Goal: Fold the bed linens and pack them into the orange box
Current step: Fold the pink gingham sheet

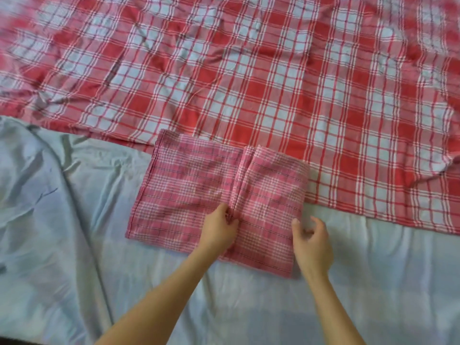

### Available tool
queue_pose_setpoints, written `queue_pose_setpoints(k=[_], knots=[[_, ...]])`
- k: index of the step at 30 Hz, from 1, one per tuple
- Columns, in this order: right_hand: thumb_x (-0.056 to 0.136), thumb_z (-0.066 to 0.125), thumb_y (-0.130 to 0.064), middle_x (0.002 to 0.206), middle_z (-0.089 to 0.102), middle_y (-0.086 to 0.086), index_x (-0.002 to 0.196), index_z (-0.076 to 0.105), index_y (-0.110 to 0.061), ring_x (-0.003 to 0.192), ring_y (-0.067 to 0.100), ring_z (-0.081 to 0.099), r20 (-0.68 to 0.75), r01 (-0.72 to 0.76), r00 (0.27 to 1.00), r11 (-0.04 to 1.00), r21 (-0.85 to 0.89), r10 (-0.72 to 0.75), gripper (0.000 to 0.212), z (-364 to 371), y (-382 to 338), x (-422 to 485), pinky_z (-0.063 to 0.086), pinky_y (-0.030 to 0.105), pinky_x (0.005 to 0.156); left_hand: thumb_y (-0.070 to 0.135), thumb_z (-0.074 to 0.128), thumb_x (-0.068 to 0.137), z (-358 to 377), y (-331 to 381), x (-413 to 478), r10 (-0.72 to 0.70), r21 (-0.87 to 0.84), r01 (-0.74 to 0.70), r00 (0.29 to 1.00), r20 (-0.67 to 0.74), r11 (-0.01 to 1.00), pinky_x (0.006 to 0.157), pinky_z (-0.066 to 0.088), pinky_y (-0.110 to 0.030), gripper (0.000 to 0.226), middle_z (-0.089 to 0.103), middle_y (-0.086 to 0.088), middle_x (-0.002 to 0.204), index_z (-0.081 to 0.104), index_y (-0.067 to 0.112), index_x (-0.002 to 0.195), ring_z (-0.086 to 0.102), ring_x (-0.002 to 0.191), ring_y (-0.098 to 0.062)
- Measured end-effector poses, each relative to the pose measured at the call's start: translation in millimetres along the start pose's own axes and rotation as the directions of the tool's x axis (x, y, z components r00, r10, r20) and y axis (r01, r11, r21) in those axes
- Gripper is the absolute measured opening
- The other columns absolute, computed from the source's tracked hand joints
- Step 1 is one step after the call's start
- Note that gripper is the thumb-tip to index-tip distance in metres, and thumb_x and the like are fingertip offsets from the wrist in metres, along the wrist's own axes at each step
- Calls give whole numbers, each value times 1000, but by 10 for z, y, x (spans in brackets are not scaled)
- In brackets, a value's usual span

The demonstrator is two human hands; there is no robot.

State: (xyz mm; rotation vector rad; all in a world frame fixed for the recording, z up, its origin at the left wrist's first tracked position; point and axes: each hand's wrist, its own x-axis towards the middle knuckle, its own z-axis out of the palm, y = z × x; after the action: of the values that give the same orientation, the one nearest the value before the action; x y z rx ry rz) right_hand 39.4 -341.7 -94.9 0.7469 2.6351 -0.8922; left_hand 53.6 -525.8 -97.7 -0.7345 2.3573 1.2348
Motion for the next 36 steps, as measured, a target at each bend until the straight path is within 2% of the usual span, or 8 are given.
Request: queue_pose_setpoints(k=[7, 11, 14, 17, 20, 26, 30, 36], knots=[[81, 69, -8, 111, 68, 3, 121, 55, -17, 96, 20, 67, 494, -318, 869, 778, 541, 12, 44, -130, -291, 147, 52, 33, 75, 18, 52, 93, -40, -102, -52, -71, 120, 71, 997, -4, 990, 63, 33, -27, 9, 54, 1, 82, 51, 10, 96, 49, 74, -18], [75, 68, 3, 95, 69, -3, 104, 54, -26, 81, 10, 69, 413, -131, 896, 791, 598, -163, 43, -164, -930, -306, 55, 29, 68, 14, 53, 87, -302, -180, -152, -114, 59, 117, 992, -63, 991, 66, 39, -29, 15, 60, -2, 88, 53, 10, 102, 55, 80, -22], [61, 69, -20, 101, 68, -1, 117, 51, -29, 88, 18, 67, 316, 94, 899, 837, 540, -305, 60, 164, -1504, -712, 54, 42, 83, 18, 58, 89, -774, -323, -239, -231, -381, 156, 960, -158, 911, 71, 51, -33, 10, 67, -1, 85, 62, 11, 96, 64, 77, -18], [73, 64, -26, 121, 60, 3, 146, 25, -24, 109, 26, 58, 438, 286, 797, 899, 333, -416, 82, 820, -2023, -1038, 44, 37, 96, 30, 44, 98, -1280, -614, -315, -411, -766, 198, 907, -93, 611, 59, 49, -26, 29, 71, -4, 80, 66, 14, 88, 64, 65, -14], [84, 56, -22, 123, 59, 8, 149, 19, -18, 118, 31, 54, 649, 358, 657, 916, 181, -384, 75, 1397, -2210, -1258, 41, 41, 101, 44, 37, 98, -1517, -901, -350, -436, -758, 248, 898, -53, 603, 62, 42, -26, 35, 59, -2, 74, 59, 20, 84, 50, 62, -13], [85, 60, -22, 106, 64, 7, 123, 53, -13, 101, 26, 60, 19, 455, 890, 890, 2, -455, 40, 1145, -1590, -976, 47, 37, 82, 10, 65, 85, -1318, -1160, -257, -335, -571, 142, 909, -249, 809, 66, 50, -32, 21, 63, -7, 94, 56, 17, 103, 60, 76, -19], [81, 71, -33, 124, 57, 5, 134, 39, -8, 111, 25, 57, 314, 31, 944, 976, 217, -100, 67, 1095, -1291, -699, 46, 34, 91, 1, 59, 84, -1361, -1232, -113, -398, -634, 86, 840, -368, 769, 58, 45, -27, 23, 58, -10, 91, 54, 15, 102, 53, 67, -16], [79, 74, -6, 111, 66, 9, 110, 56, -9, 93, 21, 65, 545, -325, 838, 812, 484, 10, 36, 1206, -1354, -924, 54, 33, 74, 34, 71, 78, -1310, -1405, -283, -614, -546, 381, 711, -343, 746, 87, 49, -36, 58, 57, -17, 114, 47, 0, 119, 59, 101, -32]])
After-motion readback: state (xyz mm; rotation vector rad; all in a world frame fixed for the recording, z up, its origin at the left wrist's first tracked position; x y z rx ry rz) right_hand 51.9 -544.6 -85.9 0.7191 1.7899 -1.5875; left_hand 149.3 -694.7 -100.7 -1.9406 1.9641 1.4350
